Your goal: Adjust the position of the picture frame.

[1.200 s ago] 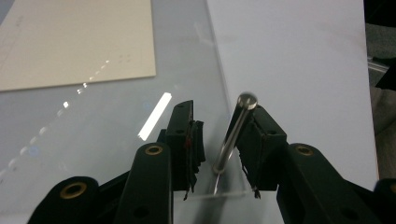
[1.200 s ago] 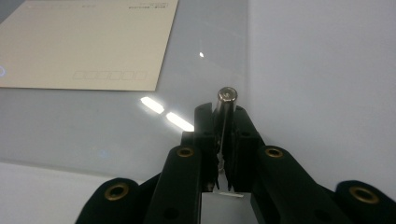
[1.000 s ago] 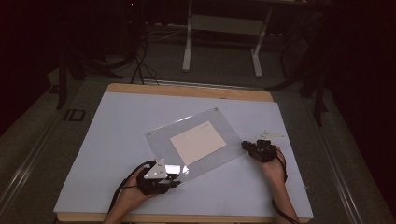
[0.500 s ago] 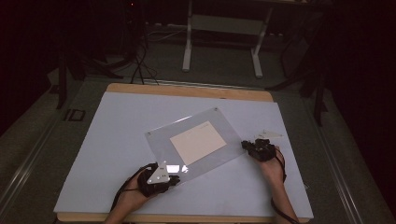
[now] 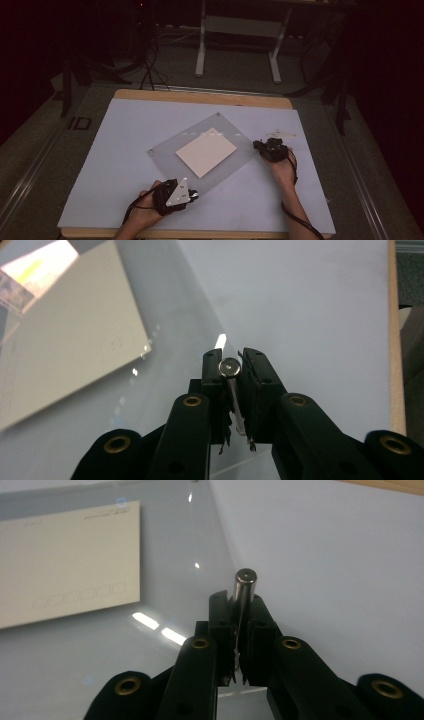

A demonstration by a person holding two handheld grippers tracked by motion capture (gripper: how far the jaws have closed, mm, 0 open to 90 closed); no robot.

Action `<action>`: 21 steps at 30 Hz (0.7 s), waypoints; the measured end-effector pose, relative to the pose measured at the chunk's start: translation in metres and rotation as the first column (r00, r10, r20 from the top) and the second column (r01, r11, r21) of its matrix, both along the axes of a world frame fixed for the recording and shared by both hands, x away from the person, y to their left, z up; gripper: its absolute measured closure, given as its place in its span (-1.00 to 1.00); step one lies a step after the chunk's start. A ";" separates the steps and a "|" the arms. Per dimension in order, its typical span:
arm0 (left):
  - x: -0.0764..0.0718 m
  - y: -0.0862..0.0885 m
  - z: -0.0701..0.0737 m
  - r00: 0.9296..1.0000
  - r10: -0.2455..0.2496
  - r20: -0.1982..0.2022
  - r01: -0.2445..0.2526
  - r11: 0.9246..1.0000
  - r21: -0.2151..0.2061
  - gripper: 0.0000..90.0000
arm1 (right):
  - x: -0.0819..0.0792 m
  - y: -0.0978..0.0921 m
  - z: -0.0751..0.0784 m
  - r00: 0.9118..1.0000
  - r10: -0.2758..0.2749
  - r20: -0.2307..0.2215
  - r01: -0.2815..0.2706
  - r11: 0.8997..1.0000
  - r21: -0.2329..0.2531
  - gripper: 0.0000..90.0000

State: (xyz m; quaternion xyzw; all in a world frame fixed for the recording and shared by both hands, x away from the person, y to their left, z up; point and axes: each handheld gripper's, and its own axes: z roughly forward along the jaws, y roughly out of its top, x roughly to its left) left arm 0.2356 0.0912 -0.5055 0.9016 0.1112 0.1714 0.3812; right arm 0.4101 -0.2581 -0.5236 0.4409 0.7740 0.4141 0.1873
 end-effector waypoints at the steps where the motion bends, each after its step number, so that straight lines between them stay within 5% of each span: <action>1: -0.001 0.000 0.002 1.000 -0.001 0.004 0.001 1.000 0.003 0.81 | 0.004 0.004 0.000 1.000 0.000 -0.003 0.000 1.000 0.010 0.89; 10: -0.003 -0.010 0.015 1.000 -0.008 0.030 0.008 1.000 0.016 0.81 | 0.045 0.035 0.008 0.998 0.020 -0.053 -0.014 0.994 0.107 0.86; 16: -0.004 -0.040 0.024 0.997 -0.066 0.048 0.064 0.996 0.057 0.79 | 0.080 0.067 0.012 0.996 0.052 -0.070 -0.041 0.988 0.148 0.85; 21: -0.006 -0.067 0.021 0.993 -0.112 0.042 0.108 0.990 0.090 0.80 | 0.099 0.114 0.017 0.989 0.122 -0.086 -0.108 0.983 0.149 0.84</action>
